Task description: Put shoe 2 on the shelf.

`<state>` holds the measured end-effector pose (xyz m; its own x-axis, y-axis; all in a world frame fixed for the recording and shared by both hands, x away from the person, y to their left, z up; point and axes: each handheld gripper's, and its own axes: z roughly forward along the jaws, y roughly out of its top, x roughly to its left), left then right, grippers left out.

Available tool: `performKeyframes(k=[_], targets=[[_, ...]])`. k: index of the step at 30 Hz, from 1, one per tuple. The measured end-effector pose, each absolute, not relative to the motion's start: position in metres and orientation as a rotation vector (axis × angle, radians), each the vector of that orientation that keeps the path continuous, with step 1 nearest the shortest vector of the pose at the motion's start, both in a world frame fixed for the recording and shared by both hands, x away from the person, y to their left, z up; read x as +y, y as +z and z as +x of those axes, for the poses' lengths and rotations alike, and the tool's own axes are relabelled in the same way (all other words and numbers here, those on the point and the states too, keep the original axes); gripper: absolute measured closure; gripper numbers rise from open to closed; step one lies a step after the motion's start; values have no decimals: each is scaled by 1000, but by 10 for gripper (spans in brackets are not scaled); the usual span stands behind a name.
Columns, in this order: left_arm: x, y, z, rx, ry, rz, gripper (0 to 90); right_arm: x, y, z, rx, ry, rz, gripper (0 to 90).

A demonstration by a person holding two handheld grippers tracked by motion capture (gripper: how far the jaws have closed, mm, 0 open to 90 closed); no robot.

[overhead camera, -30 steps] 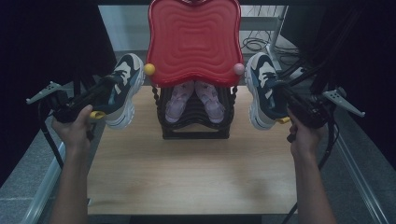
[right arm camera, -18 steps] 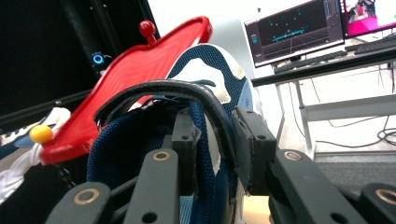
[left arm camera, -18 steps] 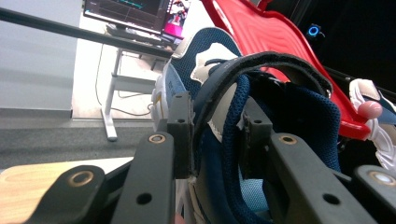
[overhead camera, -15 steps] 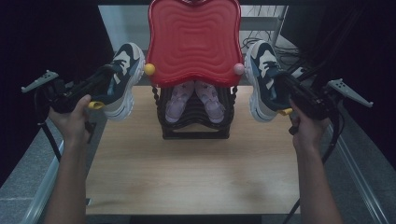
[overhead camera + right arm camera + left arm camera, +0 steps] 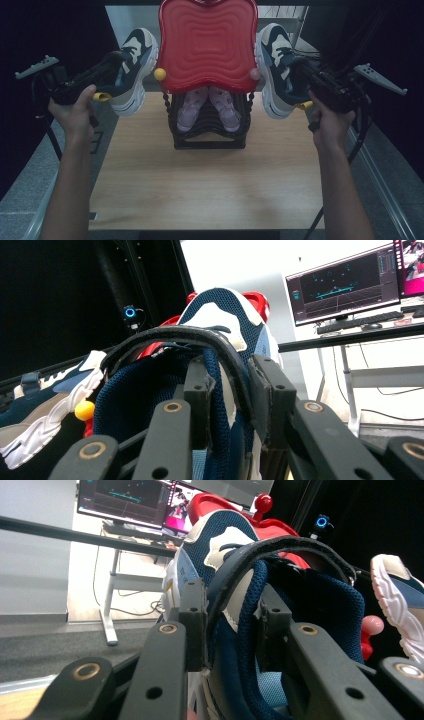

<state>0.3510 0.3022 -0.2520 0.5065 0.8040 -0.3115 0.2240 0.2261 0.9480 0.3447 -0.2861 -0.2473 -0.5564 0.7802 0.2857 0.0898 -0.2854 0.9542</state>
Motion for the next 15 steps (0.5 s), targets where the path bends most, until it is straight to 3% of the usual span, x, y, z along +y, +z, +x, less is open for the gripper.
performKeyframes(k=[15], targets=[[271, -209, 367, 948, 500, 1333, 711, -250, -217, 368, 1549, 1943, 1069, 712]])
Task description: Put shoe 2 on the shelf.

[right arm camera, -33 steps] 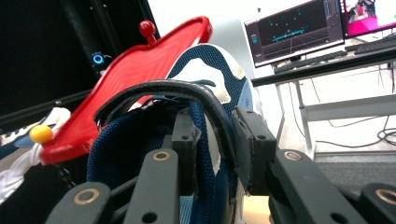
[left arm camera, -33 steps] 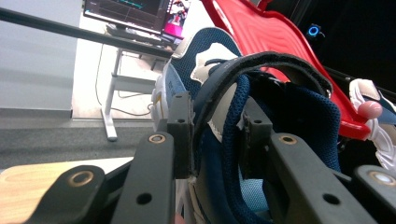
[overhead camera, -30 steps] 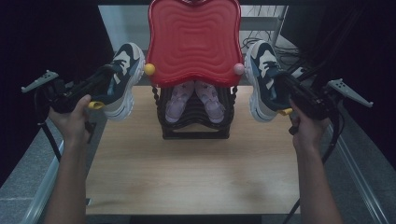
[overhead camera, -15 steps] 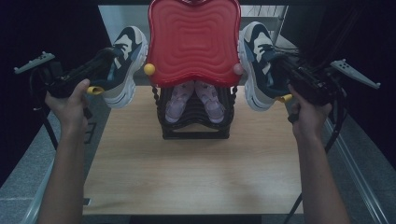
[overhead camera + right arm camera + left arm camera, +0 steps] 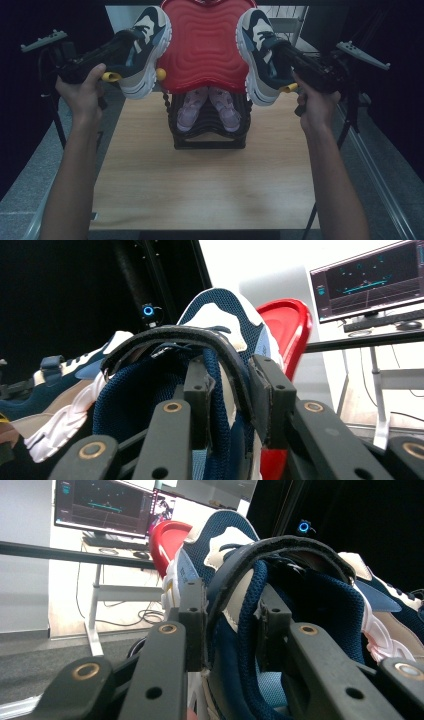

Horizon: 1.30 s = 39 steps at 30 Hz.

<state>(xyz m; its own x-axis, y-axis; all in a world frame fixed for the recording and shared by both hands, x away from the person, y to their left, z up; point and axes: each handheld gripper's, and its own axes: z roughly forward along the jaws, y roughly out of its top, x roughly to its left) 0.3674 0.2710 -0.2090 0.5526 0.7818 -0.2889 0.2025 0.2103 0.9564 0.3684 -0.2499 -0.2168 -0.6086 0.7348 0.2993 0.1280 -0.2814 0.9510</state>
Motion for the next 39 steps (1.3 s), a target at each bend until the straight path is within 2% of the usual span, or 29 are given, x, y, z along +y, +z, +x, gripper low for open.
performKeyframes(k=[20, 39], targets=[[219, -179, 407, 934, 496, 1360, 709, -201, -181, 411, 1619, 1910, 1076, 711], [196, -180, 428, 970, 518, 1352, 708, -189, -171, 435, 1628, 1853, 1109, 711]])
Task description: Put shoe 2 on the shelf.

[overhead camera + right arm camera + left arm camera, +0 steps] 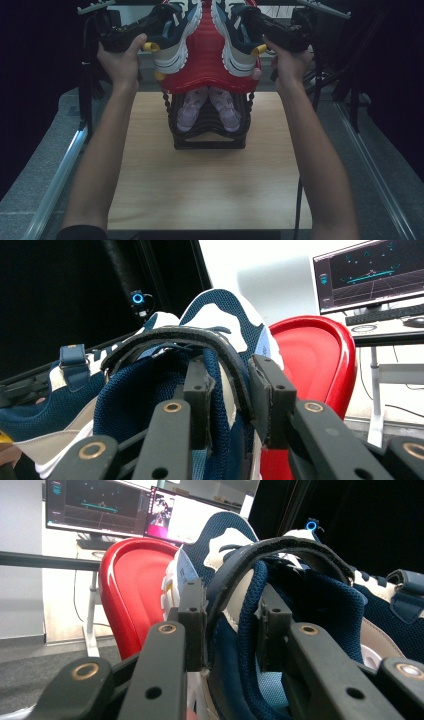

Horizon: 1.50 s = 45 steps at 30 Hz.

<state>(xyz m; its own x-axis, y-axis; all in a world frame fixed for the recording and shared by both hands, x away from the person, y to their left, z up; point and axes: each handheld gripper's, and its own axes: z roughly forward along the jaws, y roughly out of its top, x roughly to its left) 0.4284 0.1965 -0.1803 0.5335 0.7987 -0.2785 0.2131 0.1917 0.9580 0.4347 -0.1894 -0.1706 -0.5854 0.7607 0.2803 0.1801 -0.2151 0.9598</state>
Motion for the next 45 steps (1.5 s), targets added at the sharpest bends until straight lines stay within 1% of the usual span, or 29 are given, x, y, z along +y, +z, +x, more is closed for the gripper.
performKeyframes(k=[13, 25, 28, 31, 35, 37, 38, 40, 41, 44, 45], targets=[[182, -187, 437, 973, 545, 1381, 705, -173, -178, 453, 1668, 1738, 1136, 710], [166, -198, 441, 974, 588, 1441, 701, -172, -190, 459, 1685, 1670, 1158, 705], [162, -202, 441, 981, 619, 1459, 700, -171, -192, 460, 1689, 1675, 1153, 696], [162, -206, 442, 988, 619, 1465, 697, -167, -192, 459, 1713, 1640, 1112, 684], [161, -210, 440, 978, 631, 1469, 672, -160, -192, 459, 1755, 1603, 1062, 663], [161, -211, 441, 977, 614, 1466, 632, -161, -192, 460, 1754, 1619, 1064, 632], [161, -211, 441, 979, 603, 1466, 594, -162, -193, 460, 1753, 1638, 1072, 606], [163, -210, 441, 984, 614, 1460, 519, -164, -194, 460, 1748, 1689, 1091, 519], [164, -210, 440, 981, 610, 1455, 480, -165, -195, 460, 1752, 1701, 1098, 457], [166, -206, 438, 970, 583, 1433, 412, -165, -194, 458, 1741, 1675, 1107, 353], [167, -205, 437, 967, 575, 1429, 398, -166, -194, 456, 1736, 1665, 1103, 332]])
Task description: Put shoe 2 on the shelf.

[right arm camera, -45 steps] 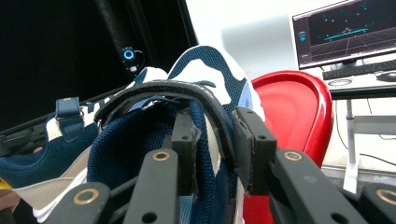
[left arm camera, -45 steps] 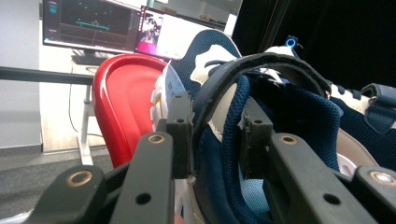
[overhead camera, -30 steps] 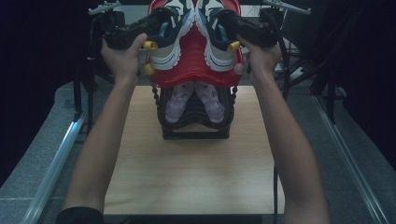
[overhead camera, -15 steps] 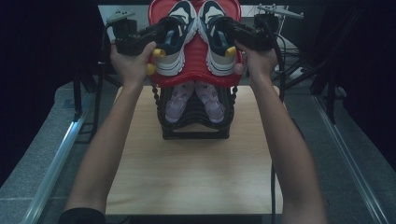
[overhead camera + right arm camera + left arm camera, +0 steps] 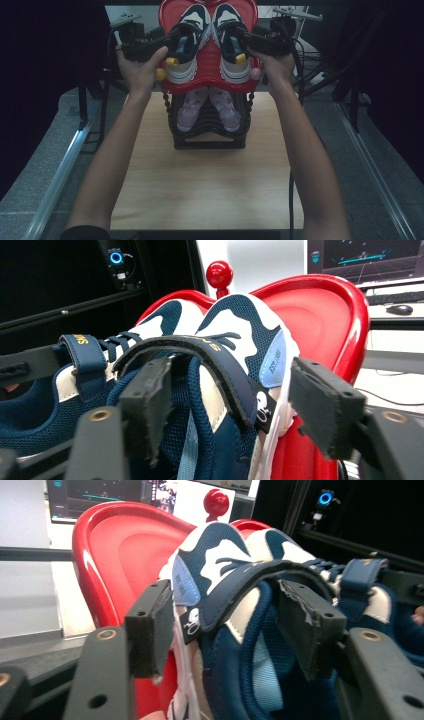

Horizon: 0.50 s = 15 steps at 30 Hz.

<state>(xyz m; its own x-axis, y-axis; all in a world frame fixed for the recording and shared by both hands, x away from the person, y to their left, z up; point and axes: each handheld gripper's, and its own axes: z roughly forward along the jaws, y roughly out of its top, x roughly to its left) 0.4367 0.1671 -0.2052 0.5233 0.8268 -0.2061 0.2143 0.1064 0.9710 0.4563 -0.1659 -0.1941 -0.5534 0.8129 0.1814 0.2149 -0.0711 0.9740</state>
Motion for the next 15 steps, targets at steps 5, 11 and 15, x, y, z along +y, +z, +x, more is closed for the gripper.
performKeyframes(k=[5, 11, 15], targets=[[170, -203, 433, 960, 563, 1426, 381, -166, -195, 450, 1759, 1666, 1086, 287], [174, -200, 425, 945, 529, 1417, 356, -172, -198, 438, 1752, 1699, 1059, 278], [181, -202, 417, 944, 523, 1425, 347, -177, -199, 431, 1741, 1746, 1049, 282]])
